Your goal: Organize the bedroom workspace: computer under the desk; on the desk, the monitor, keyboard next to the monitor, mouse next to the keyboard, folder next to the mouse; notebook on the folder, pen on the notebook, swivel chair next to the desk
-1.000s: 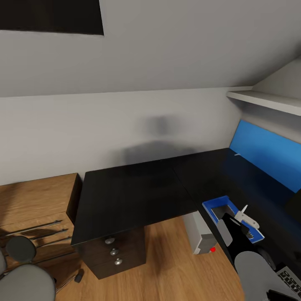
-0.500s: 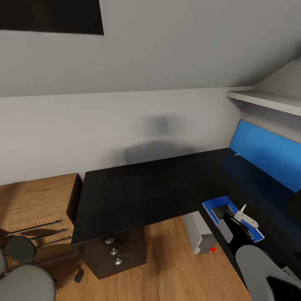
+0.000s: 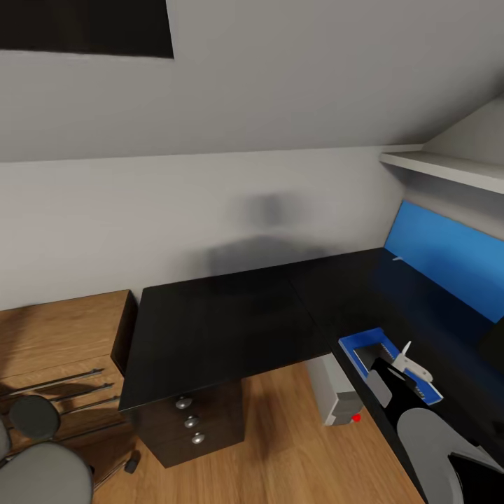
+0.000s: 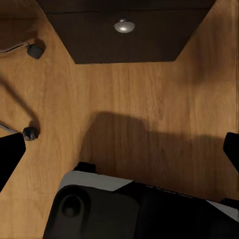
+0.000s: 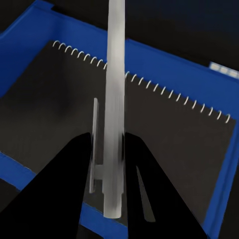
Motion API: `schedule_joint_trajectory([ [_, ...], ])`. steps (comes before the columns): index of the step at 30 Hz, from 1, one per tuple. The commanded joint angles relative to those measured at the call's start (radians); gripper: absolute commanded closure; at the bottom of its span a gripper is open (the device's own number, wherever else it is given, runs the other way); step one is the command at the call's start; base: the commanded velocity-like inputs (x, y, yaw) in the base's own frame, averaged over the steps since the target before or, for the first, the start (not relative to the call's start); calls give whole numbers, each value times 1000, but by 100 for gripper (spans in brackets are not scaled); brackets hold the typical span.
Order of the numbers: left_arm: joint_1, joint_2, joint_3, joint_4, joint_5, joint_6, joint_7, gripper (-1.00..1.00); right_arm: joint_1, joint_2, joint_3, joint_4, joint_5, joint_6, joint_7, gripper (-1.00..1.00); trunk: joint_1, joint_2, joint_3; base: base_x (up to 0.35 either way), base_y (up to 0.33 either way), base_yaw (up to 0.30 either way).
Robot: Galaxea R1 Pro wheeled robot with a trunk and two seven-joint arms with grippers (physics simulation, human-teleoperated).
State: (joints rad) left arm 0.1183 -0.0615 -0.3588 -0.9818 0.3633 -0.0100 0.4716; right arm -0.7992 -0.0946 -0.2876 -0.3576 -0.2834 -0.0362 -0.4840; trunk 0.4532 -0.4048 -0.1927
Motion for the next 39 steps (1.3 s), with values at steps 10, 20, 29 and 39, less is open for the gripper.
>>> schedule_joint_trajectory([
  [10,0,-1,-42,3,11,-17,10,-100,-2,-8,1,8,-11,-5,5,100,39,-72,-33,0,0,0],
  [20,0,0,-40,4,13,-18,10,-100,-2,-8,1,8,-11,-5,5,100,77,-142,-65,0,0,0],
  [29,0,0,-39,5,14,-18,10,-100,-2,-8,1,8,-11,-5,5,100,112,-205,-93,0,0,0],
  [39,0,-1,-38,5,14,-18,10,-100,-2,-8,1,8,-11,-5,5,100,150,-275,-124,0,0,0],
])
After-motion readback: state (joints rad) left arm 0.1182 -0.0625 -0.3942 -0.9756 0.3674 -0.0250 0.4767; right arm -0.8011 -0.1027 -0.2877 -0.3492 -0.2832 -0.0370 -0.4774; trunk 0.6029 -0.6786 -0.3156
